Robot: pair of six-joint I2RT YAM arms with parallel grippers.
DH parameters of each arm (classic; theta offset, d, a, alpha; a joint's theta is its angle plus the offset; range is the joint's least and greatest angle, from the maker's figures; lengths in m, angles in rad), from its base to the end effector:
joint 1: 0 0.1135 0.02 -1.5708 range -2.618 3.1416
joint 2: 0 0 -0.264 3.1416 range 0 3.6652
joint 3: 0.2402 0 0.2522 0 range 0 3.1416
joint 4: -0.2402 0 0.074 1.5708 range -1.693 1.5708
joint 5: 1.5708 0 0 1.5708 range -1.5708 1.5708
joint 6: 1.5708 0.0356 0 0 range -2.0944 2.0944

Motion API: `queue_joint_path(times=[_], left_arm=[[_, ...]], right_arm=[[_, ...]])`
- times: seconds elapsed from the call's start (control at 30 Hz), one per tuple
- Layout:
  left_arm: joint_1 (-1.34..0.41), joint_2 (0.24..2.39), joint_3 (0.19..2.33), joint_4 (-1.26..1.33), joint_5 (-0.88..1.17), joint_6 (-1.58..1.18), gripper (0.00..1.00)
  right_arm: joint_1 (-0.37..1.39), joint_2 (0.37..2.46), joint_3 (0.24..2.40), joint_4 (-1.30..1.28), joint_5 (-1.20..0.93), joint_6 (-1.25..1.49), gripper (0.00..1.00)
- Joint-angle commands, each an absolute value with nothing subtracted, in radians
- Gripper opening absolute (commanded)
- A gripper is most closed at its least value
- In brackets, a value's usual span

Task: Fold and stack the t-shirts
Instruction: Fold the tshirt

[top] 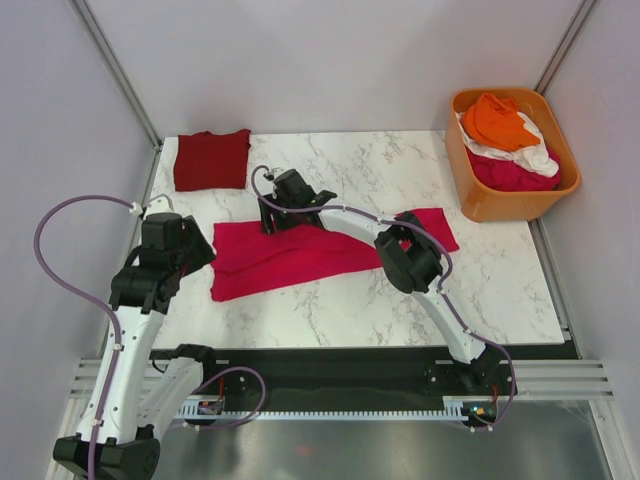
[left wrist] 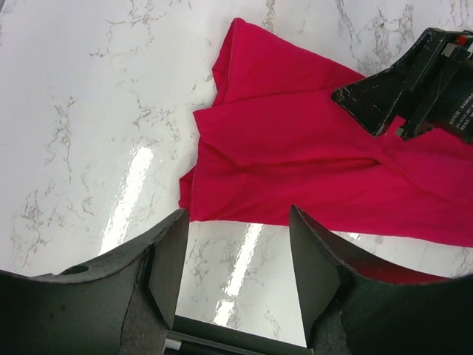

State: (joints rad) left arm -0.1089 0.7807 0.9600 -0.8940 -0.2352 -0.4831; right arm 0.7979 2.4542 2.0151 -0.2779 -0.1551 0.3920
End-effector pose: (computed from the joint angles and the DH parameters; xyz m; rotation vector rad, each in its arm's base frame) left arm 0.1449 -0.0075 0.3308 -0.5398 2.1969 -0.0454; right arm 0.3826 0.4001 0.1594 -0.5683 2.3396 0.7683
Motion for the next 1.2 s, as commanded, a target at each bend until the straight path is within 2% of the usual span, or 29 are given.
queue_joint_path(times=[0.0,0.27,0.83,0.97,1.17], left_arm=[[-0.112,0.775,0.970,-0.899,-0.265,-0.443,0.64],[-0.110,0.770,0.956,-0.888,-0.275,-0.446,0.63],[-0.107,0.753,0.956,-0.888,-0.288,-0.453,0.58],[-0.103,0.756,0.954,-0.887,-0.290,-0.451,0.57],[-0.089,0.756,0.954,-0.887,-0.284,-0.451,0.56]], right_arm=[[0.790,2.444,2.071,-0.285,-0.129,0.373,0.67],[0.804,2.464,2.079,-0.278,-0.190,0.402,0.58],[0.818,2.491,2.036,-0.275,-0.137,0.406,0.53],[0.819,2.488,2.028,-0.273,-0.150,0.413,0.28],[0.827,2.445,1.993,-0.273,-0.124,0.403,0.15]])
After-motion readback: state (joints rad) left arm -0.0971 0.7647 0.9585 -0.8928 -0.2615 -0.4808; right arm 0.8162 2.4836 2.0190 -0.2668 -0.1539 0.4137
